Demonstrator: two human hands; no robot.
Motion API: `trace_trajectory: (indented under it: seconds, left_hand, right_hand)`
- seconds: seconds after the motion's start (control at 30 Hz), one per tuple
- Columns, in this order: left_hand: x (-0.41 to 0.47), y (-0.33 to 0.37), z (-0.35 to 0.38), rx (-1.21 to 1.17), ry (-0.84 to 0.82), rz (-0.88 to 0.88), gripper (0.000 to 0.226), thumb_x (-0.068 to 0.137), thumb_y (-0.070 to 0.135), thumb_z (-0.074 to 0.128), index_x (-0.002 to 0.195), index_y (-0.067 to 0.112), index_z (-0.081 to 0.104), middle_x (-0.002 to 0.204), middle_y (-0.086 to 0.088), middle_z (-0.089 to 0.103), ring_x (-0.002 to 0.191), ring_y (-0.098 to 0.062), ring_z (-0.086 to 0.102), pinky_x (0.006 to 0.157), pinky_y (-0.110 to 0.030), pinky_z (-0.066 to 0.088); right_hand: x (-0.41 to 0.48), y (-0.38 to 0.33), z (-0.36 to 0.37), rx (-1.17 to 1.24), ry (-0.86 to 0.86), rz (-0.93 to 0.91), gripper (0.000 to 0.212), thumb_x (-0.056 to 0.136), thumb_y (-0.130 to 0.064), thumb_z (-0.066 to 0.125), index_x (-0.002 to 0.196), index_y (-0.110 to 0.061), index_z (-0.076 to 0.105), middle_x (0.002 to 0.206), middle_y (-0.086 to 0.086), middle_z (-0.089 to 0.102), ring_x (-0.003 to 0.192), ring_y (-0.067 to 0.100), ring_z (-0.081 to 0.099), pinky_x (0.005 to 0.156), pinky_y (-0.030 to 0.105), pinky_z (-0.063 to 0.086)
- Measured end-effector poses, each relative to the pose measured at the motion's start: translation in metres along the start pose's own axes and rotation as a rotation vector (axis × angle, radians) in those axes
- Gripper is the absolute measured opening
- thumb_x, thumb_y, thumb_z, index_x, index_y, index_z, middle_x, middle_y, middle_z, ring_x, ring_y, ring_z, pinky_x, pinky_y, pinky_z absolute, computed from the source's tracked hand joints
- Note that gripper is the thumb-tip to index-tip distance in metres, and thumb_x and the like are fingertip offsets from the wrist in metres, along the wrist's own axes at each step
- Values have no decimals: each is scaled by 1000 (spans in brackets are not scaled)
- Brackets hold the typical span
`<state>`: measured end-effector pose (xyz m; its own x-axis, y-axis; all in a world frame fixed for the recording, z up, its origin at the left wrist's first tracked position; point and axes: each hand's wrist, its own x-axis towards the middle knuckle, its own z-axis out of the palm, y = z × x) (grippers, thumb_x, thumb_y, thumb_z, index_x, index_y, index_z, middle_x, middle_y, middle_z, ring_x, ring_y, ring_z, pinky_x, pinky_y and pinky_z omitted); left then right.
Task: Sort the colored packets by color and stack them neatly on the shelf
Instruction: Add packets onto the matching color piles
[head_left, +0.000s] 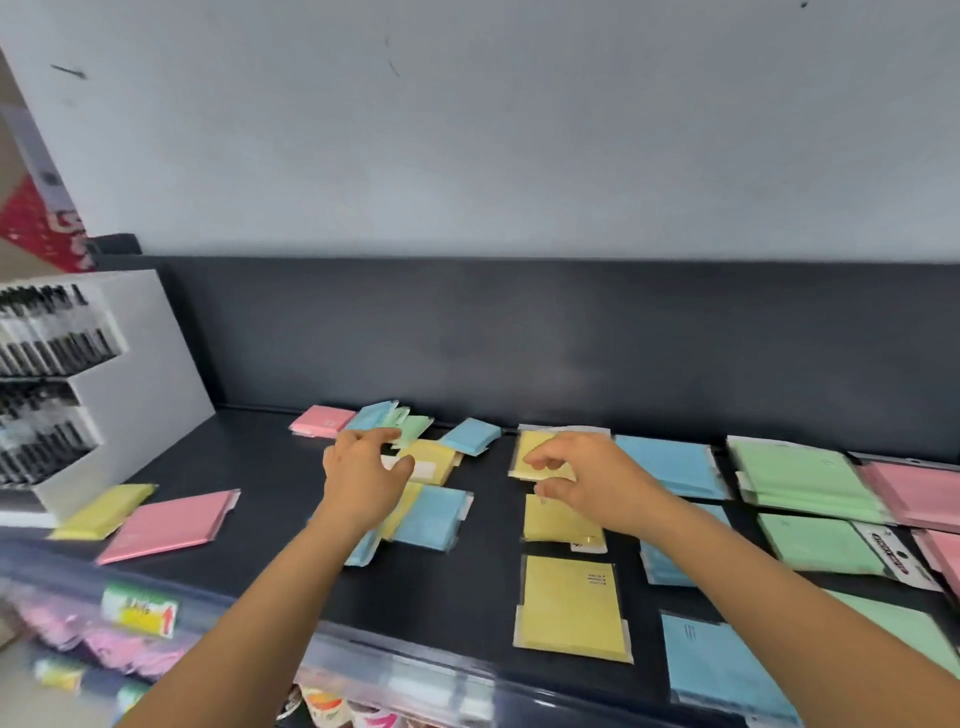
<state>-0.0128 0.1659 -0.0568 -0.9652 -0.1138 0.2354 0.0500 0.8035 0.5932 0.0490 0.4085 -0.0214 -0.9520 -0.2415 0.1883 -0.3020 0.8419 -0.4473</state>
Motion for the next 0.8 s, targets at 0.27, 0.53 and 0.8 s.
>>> trace_trajectory:
  seconds: [0.27, 0.53, 0.8]
  left_hand:
    - [32, -93, -48, 33, -4, 32, 39, 86, 28, 59, 124, 25, 56, 129, -9, 48, 124, -27, 36, 102, -33, 26]
    - [77, -199, -98, 3, -75, 83, 34, 88, 24, 58, 122, 25, 58, 128, -5, 45, 122, -26, 36, 103, -29, 25]
    - [102, -251, -125, -4, -408, 196, 54, 78, 50, 65, 126, 27, 54, 129, 1, 50, 122, -22, 44, 106, -38, 36]
  right_hand:
    - [54, -81, 57, 29, -136, -12, 56, 78, -43, 71, 128, -26, 54, 125, -11, 55, 117, 7, 50, 94, 19, 39]
    - [102, -158, 125, -289, -472, -11, 88, 67, -43, 78, 141, -34, 32, 143, -11, 35, 131, 15, 29, 106, 30, 32]
    - [127, -186, 157, -231, -310, 138, 83, 65, -37, 73, 140, -32, 37, 131, -7, 45, 119, 15, 41, 94, 27, 40]
